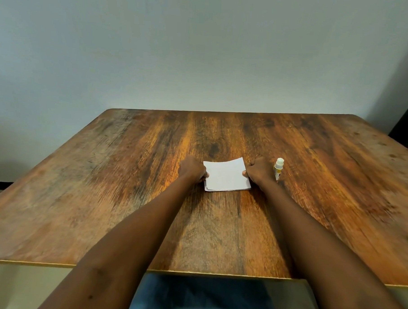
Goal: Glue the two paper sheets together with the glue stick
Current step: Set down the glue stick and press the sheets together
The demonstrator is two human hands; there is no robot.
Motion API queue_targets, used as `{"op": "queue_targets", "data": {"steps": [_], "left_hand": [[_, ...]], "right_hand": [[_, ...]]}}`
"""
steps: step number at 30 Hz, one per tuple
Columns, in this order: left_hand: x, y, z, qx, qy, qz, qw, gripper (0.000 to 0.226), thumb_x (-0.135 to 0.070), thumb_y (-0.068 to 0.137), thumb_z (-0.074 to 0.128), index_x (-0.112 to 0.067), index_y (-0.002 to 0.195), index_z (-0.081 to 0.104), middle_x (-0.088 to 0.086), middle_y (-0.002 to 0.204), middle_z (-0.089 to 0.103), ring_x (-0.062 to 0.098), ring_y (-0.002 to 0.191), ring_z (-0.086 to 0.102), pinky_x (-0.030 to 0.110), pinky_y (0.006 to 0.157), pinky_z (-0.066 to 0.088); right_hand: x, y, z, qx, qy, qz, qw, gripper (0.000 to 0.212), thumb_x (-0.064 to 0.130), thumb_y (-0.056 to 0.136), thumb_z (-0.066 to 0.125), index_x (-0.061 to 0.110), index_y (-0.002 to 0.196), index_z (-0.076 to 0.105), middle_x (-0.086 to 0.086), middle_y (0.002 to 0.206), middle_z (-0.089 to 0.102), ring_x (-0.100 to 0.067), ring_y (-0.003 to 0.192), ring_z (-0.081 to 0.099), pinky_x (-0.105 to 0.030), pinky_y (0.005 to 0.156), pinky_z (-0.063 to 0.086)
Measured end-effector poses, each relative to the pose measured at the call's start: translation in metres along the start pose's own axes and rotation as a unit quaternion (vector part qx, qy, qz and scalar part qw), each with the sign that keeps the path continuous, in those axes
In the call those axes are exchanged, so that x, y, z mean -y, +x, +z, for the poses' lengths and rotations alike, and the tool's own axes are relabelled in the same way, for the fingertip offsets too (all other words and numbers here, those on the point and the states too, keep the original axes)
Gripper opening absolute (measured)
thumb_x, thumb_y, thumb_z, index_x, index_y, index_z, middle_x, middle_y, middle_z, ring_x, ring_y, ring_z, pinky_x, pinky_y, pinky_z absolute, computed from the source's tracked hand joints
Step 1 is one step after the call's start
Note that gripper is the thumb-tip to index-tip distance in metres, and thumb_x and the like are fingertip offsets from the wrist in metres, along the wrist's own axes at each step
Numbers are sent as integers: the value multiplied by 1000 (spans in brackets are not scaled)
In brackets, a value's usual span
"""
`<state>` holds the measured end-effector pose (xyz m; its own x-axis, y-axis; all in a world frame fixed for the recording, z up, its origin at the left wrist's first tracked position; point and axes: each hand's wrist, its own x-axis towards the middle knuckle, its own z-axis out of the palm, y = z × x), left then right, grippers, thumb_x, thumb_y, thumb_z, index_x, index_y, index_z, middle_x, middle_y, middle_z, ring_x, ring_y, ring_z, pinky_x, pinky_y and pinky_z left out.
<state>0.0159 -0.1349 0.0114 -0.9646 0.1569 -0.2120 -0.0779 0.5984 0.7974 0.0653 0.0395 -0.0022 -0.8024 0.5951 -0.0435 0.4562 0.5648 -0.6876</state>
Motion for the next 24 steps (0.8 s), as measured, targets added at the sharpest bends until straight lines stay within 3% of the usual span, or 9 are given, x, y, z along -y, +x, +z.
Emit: {"op": "queue_targets", "data": {"steps": [5, 8, 11, 15, 18, 24], "left_hand": [[-1, -2, 0, -5, 6, 6, 1000, 23, -8, 81, 70, 7, 98, 69, 19, 99, 72, 26, 86, 71, 21, 53, 45], [-1, -2, 0, -5, 9, 4, 1000, 22, -7, 81, 70, 7, 98, 69, 19, 99, 72, 28, 88, 71, 23, 57, 47], [-1, -1, 1, -7, 15, 10, 1000, 23, -7, 80, 70, 8, 98, 69, 20, 100, 71, 29, 90, 70, 25, 58, 48], [2, 1, 2, -11, 18, 17, 1000, 23, -6, 81, 69, 8, 99, 68, 21, 101, 70, 30, 91, 70, 34, 78, 55], [2, 2, 2, -12, 18, 19, 1000, 21, -5, 81, 69, 8, 97, 69, 21, 99, 71, 31, 91, 70, 35, 78, 55], [3, 2, 3, -15, 14, 17, 1000, 20, -4, 79, 70, 8, 96, 69, 21, 98, 71, 31, 89, 70, 41, 82, 58]], "right_hand": [[2, -1, 0, -5, -4, 2, 1000, 28, 11, 81, 69, -7, 102, 66, -20, 106, 68, -32, 94, 65, -18, 52, 36], [3, -3, 0, -8, -8, 3, 1000, 27, 11, 81, 69, -6, 102, 65, -19, 107, 68, -32, 95, 65, -23, 60, 43], [3, -3, 0, -11, -10, 3, 1000, 25, 11, 81, 69, -5, 100, 66, -19, 105, 68, -31, 93, 66, -19, 55, 40], [4, -4, 1, -14, -16, 1, 1000, 26, 11, 81, 69, -6, 101, 66, -19, 106, 68, -32, 94, 66, -22, 59, 43], [4, -5, 0, -16, -22, 1, 1000, 27, 11, 81, 70, -6, 100, 65, -20, 106, 68, -32, 95, 65, -28, 70, 47], [6, -7, 0, -19, -23, 0, 1000, 24, 10, 81, 69, -6, 99, 65, -20, 107, 68, -32, 94, 66, -26, 64, 47]]}}
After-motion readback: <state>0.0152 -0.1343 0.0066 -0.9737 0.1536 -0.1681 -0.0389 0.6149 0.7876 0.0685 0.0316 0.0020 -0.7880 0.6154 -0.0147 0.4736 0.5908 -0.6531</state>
